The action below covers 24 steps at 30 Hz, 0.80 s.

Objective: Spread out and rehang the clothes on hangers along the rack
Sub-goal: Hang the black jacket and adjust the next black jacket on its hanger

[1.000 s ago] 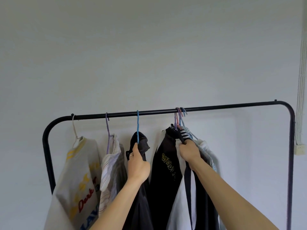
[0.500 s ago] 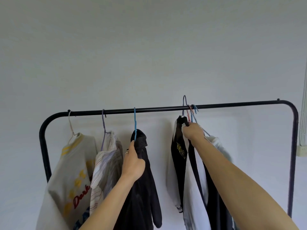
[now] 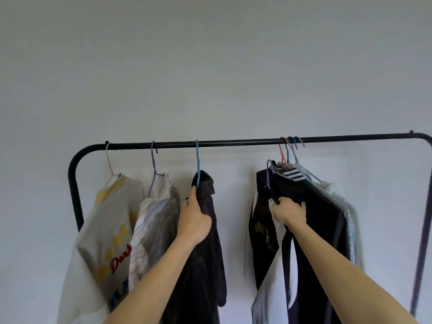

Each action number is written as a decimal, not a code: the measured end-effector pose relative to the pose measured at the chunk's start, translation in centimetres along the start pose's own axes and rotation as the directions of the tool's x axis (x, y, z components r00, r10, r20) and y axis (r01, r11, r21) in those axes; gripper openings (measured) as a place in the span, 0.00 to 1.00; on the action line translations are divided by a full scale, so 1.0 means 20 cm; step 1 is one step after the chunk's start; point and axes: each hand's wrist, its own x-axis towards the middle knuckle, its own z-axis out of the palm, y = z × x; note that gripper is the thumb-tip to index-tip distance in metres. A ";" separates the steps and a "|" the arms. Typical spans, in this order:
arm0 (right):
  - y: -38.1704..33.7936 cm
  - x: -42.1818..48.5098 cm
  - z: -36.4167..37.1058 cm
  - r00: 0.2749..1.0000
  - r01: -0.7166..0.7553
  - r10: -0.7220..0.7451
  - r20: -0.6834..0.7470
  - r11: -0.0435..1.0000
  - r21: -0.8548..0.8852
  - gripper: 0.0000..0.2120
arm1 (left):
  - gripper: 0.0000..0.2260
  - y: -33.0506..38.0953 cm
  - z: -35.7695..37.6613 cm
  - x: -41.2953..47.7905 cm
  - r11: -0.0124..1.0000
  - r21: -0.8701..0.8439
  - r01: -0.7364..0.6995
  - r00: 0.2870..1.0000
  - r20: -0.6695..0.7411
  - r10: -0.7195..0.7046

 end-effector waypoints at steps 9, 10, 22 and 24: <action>0.13 -0.30 0.07 0.998 0.032 -0.041 0.057 0.989 0.147 0.14 | 0.39 -0.05 0.00 -0.15 0.997 0.045 -0.069 0.998 0.002 0.069; 0.14 -0.34 0.08 0.997 0.038 -0.047 0.059 0.988 0.149 0.14 | 0.40 -0.05 0.00 -0.17 0.993 0.078 -0.084 0.996 -0.008 0.085; 0.27 -0.77 0.14 0.994 0.112 -0.113 -0.007 0.969 0.222 0.15 | 0.38 -0.17 0.01 -0.46 0.908 0.322 -0.267 0.958 -0.012 0.286; 0.29 -0.86 0.12 0.993 0.122 -0.117 -0.036 0.959 0.254 0.17 | 0.37 -0.18 0.03 -0.49 0.887 0.360 -0.290 0.949 -0.010 0.314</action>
